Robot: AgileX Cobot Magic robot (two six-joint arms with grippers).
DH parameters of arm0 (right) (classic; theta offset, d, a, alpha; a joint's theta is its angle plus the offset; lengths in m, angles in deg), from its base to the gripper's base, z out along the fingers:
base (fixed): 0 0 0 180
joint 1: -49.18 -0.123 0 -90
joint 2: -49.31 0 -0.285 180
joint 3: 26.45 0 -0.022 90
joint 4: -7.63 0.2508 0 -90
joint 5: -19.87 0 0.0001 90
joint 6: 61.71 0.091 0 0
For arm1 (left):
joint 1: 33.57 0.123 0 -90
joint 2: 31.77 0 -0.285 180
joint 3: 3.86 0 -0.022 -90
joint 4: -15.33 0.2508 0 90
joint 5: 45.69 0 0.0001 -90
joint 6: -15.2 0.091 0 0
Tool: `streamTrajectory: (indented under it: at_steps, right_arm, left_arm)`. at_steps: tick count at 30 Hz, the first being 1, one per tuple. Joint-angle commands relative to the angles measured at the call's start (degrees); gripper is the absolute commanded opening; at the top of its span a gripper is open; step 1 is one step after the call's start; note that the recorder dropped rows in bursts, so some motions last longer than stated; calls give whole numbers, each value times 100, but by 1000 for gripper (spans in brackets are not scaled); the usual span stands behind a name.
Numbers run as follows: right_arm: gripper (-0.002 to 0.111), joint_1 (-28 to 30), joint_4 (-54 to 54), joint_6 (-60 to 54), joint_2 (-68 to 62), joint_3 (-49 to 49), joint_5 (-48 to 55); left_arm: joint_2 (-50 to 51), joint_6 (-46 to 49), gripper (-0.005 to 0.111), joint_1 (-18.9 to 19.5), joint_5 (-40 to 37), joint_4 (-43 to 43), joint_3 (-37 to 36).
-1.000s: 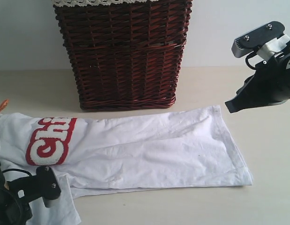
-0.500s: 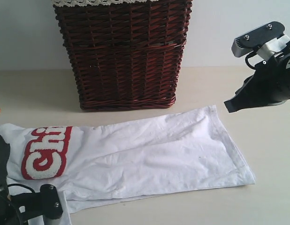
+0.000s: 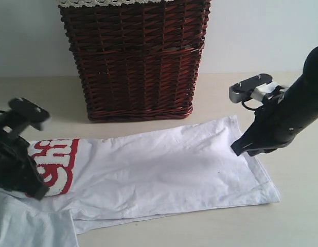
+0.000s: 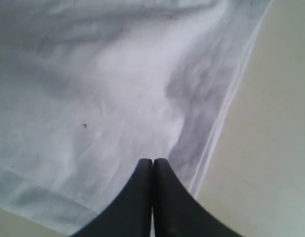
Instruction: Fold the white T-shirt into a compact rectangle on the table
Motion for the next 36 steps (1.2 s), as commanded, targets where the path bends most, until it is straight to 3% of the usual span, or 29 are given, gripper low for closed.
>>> streamTrajectory:
  at_steps: [1, 4, 8, 15, 23, 30, 36]
  right_arm:
    - [0, 24, 94, -42, -461, -108, -227]
    - [0, 24, 219, -53, -770, -118, -375]
    - [0, 24, 219, -53, -1148, -235, -230]
    - [0, 24, 121, -29, -1505, -248, 102]
    - [0, 24, -1392, 1733, -1714, -248, 543]
    - [0, 34, -2039, 2266, -1751, -248, 957]
    - [0, 34, -2054, 2268, -1751, -248, 1009]
  left_arm:
    - [270, -1286, 0, 961, 664, 534, 13]
    - [591, -1398, 0, 1459, 872, 534, 13]
    - [999, -1486, 0, 1719, 1111, 534, 13]
    - [1135, -1502, 0, 1719, 765, 540, 322]
    - [1100, -1502, 0, 1719, 479, 692, 542]
    - [821, -1375, 0, 1703, -58, 445, 932]
    - [620, 266, 0, 1344, -753, -615, 957]
